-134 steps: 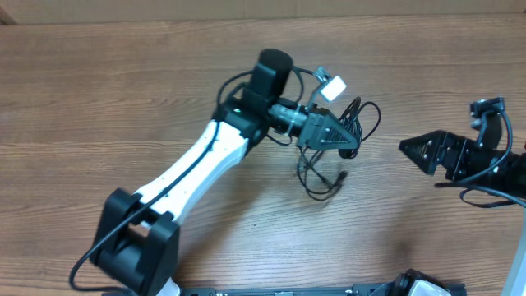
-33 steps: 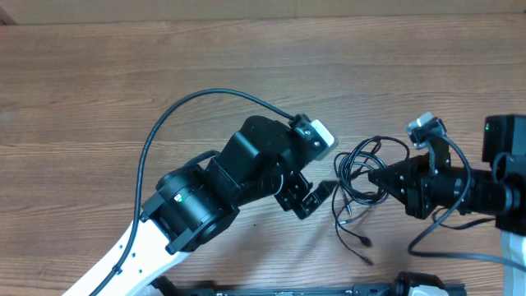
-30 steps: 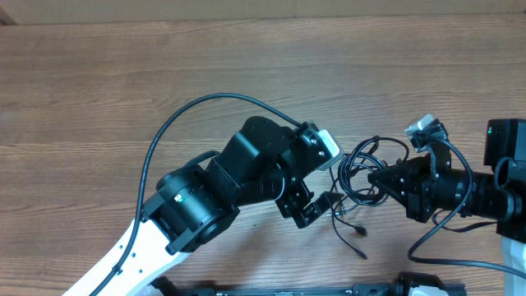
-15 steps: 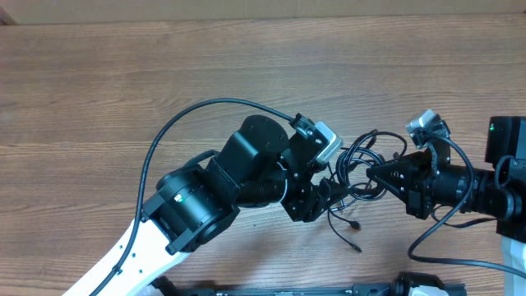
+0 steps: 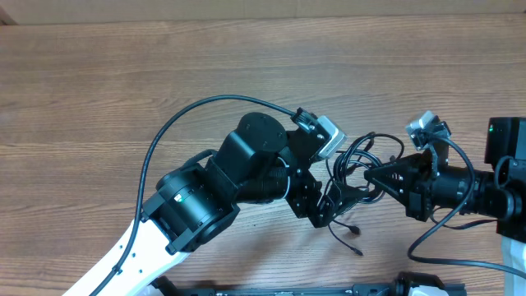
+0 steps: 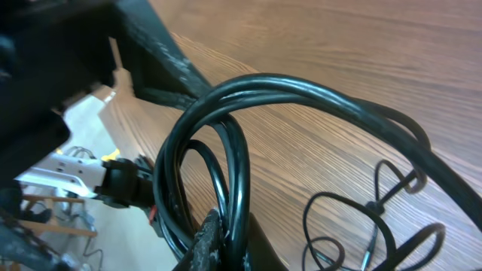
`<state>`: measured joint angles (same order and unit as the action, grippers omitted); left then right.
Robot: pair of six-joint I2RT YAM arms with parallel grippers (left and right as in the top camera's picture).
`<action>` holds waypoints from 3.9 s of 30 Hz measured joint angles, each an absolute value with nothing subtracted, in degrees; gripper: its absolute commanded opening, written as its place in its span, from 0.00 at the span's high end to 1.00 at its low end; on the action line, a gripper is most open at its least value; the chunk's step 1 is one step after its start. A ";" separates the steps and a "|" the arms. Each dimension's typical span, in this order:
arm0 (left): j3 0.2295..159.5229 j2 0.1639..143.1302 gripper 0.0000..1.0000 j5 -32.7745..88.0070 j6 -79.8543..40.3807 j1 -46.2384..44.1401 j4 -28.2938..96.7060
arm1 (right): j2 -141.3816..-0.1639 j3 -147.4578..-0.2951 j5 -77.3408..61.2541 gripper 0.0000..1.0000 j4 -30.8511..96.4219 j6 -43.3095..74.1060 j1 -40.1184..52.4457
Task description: Untangle cables
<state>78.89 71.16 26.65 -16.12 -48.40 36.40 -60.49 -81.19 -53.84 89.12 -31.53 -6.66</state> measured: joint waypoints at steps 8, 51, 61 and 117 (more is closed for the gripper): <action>78.89 71.16 0.49 26.85 -16.36 -48.40 36.18 | -60.49 -81.19 -60.29 0.96 88.23 -31.53 -6.66; 78.74 71.37 0.82 23.35 -16.36 -48.40 23.73 | -60.27 -81.17 -53.52 0.96 77.54 3.68 -6.61; 78.74 71.37 0.00 22.24 -18.92 -48.40 25.50 | -60.27 -81.12 -40.47 0.96 68.34 10.76 -6.61; 78.74 75.79 0.96 30.26 52.88 -48.80 39.46 | -63.44 -81.08 -54.89 0.95 83.64 3.14 -6.61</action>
